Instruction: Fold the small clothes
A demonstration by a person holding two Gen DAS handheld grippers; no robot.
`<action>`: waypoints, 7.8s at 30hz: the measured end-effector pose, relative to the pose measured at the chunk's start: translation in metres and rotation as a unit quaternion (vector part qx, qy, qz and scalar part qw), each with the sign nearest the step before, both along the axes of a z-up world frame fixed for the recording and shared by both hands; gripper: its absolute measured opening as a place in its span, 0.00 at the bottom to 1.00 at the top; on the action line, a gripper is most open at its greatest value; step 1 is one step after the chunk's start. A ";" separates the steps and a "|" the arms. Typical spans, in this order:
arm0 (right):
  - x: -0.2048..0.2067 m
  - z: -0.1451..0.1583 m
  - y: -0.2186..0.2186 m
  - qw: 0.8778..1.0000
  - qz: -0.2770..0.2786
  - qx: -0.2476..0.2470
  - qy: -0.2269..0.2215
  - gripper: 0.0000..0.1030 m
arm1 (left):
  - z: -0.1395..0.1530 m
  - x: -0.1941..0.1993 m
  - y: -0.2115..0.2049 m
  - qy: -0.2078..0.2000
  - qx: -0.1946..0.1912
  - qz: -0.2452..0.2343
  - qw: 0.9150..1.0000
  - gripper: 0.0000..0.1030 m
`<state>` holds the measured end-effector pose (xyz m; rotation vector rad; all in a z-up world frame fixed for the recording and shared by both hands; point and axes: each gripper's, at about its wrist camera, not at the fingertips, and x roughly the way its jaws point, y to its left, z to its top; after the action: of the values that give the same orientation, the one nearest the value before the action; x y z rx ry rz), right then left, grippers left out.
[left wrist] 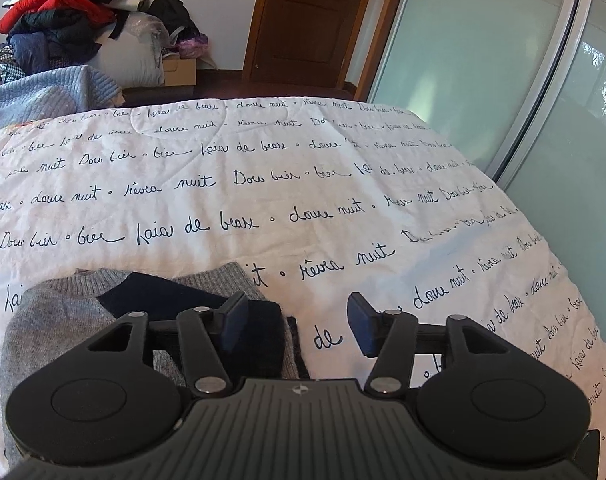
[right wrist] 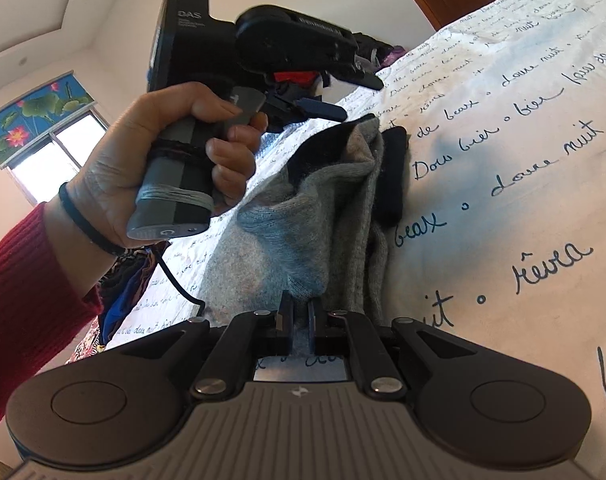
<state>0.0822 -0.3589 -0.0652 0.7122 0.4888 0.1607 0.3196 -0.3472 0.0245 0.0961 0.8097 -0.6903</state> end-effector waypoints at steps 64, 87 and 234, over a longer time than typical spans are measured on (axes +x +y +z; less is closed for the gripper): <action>0.054 0.013 -0.027 0.968 -0.019 0.248 0.003 0.07 | -0.062 -0.146 0.226 -0.199 0.064 -0.006 0.978 0.25; 0.020 0.036 -0.035 0.996 -0.072 -0.022 0.048 0.21 | -0.032 -0.167 0.253 -0.175 0.029 -0.007 0.984 0.77; -0.060 0.055 0.103 0.972 0.108 -0.154 0.138 0.84 | -0.066 -0.192 0.277 -0.044 0.034 0.200 0.978 0.89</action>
<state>0.0226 -0.2554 -0.0106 0.3751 0.8383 0.1845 0.1277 -0.0698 -0.0417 0.0228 0.7391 -0.2757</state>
